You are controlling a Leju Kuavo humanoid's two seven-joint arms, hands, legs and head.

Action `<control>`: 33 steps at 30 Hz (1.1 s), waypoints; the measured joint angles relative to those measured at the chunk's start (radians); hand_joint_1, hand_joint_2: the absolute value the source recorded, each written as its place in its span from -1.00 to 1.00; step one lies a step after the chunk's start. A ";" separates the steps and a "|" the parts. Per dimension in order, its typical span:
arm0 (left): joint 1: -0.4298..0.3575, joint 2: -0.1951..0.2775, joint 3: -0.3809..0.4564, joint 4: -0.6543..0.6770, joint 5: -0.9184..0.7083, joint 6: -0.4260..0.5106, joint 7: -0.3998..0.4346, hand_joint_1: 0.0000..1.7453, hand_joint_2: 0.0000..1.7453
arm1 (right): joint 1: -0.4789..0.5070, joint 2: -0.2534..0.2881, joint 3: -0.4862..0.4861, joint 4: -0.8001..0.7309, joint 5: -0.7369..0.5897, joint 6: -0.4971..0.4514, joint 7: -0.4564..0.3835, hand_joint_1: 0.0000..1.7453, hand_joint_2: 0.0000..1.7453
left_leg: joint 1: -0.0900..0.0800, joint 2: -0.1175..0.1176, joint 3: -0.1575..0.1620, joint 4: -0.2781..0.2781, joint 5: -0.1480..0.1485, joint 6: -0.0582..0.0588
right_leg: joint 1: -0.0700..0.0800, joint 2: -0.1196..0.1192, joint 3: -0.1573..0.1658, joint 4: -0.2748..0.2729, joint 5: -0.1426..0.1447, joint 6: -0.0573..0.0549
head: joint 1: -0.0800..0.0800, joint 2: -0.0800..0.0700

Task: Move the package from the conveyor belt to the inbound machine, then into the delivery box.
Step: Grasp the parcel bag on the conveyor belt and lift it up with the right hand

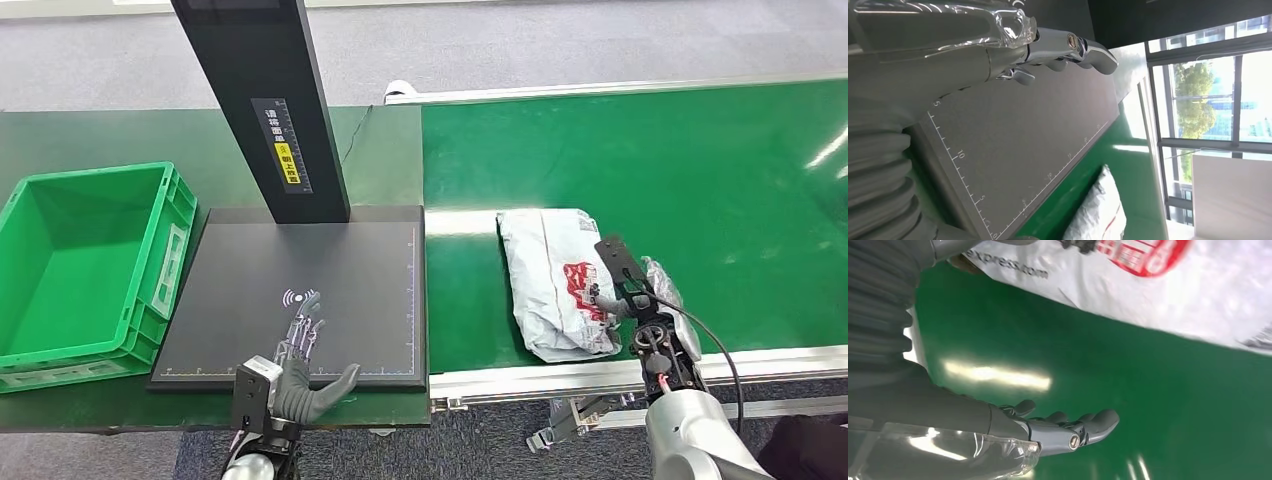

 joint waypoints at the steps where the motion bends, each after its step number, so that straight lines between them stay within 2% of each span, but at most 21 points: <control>1: 0.000 0.000 0.000 0.002 0.000 0.001 0.000 -1.00 1.00 | 0.000 0.002 -0.008 0.000 -0.004 -0.001 -0.019 -1.00 1.00 | 0.000 0.000 0.000 0.000 0.000 0.000 | 0.000 0.000 0.000 0.000 0.000 0.000 | 0.000 0.000; 5: -0.006 0.000 -0.003 0.017 0.004 0.002 -0.003 -1.00 1.00 | 0.000 0.016 -0.028 0.000 0.005 0.077 -0.063 -1.00 1.00 | 0.000 0.000 0.000 0.000 0.000 0.000 | 0.000 0.000 0.000 0.000 0.000 0.000 | 0.000 0.000; 10: -0.039 0.000 -0.009 0.071 0.005 0.003 -0.022 -1.00 1.00 | 0.005 0.059 -0.019 0.001 0.043 0.256 -0.198 -1.00 1.00 | 0.000 0.000 0.001 0.000 0.000 0.000 | 0.000 0.000 0.000 0.000 0.000 0.000 | 0.000 0.000; 13: -0.057 -0.001 -0.009 0.106 0.005 0.006 -0.035 -1.00 1.00 | 0.008 0.081 -0.010 0.002 0.044 0.317 -0.247 -1.00 1.00 | 0.000 0.000 0.001 0.000 0.000 0.000 | 0.000 0.000 0.000 0.000 0.000 0.000 | 0.000 0.000; 24: -0.075 -0.001 -0.009 0.155 0.005 0.010 -0.042 -1.00 1.00 | 0.012 0.102 0.000 0.003 0.043 0.351 -0.263 -1.00 1.00 | 0.000 0.000 0.000 0.000 0.000 0.000 | 0.000 0.000 0.000 0.000 0.000 0.000 | 0.000 0.000; 30: -0.087 -0.001 -0.012 0.173 0.004 0.006 -0.052 -1.00 1.00 | 0.015 0.103 0.016 0.006 0.060 0.465 -0.282 -1.00 1.00 | 0.000 0.000 0.001 0.000 0.000 0.000 | 0.000 0.000 0.000 0.000 0.000 0.000 | 0.000 0.000; 33: -0.094 -0.001 -0.015 0.181 0.003 0.010 -0.053 -1.00 1.00 | 0.017 0.106 0.032 0.007 0.075 0.438 -0.290 -1.00 1.00 | 0.000 0.001 0.001 0.000 0.000 0.000 | 0.000 0.000 0.000 0.000 0.000 0.000 | 0.000 0.000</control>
